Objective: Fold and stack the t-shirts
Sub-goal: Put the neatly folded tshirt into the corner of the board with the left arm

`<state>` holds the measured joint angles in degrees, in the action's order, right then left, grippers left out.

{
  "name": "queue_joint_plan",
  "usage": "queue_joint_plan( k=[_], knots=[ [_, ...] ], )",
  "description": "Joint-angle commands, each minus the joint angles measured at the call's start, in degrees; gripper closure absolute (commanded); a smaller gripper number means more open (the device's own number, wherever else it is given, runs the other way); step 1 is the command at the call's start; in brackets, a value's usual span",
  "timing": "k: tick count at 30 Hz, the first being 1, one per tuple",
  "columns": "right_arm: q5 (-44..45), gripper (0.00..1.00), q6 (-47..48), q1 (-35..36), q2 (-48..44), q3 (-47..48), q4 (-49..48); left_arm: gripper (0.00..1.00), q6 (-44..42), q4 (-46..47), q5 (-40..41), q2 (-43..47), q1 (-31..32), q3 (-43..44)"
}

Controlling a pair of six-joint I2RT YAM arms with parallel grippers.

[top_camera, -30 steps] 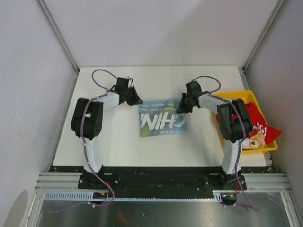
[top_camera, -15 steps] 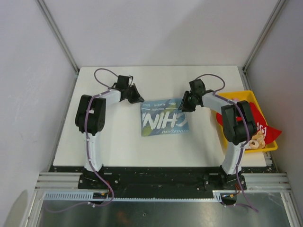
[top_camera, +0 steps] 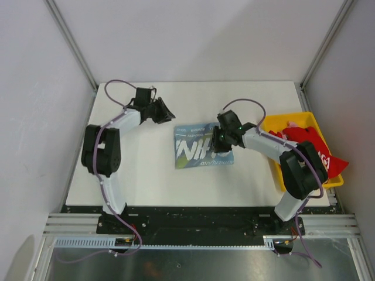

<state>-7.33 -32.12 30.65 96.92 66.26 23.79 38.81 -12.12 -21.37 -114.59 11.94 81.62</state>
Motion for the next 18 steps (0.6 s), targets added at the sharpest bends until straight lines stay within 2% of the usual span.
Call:
queue_joint_plan(
  k=[1,5,10,18],
  knots=[
    [1.64,0.67,-1.44,3.53,-0.29,-2.54,0.21,0.63,1.47,-1.95,0.10,10.57,-0.51,-7.35],
    [2.48,0.67,-2.08,5.51,1.89,-3.36,-0.36,0.52,2.06,-2.16,0.51,15.16,-0.40,-14.76],
    [2.96,0.68,-2.41,6.30,4.74,-3.43,-0.34,0.43,0.56,-2.54,1.28,17.25,0.40,-19.82],
    [2.66,0.67,-2.71,6.74,4.06,-3.51,-0.28,0.40,-1.20,-2.86,2.11,13.16,3.55,-18.96]
  ],
)
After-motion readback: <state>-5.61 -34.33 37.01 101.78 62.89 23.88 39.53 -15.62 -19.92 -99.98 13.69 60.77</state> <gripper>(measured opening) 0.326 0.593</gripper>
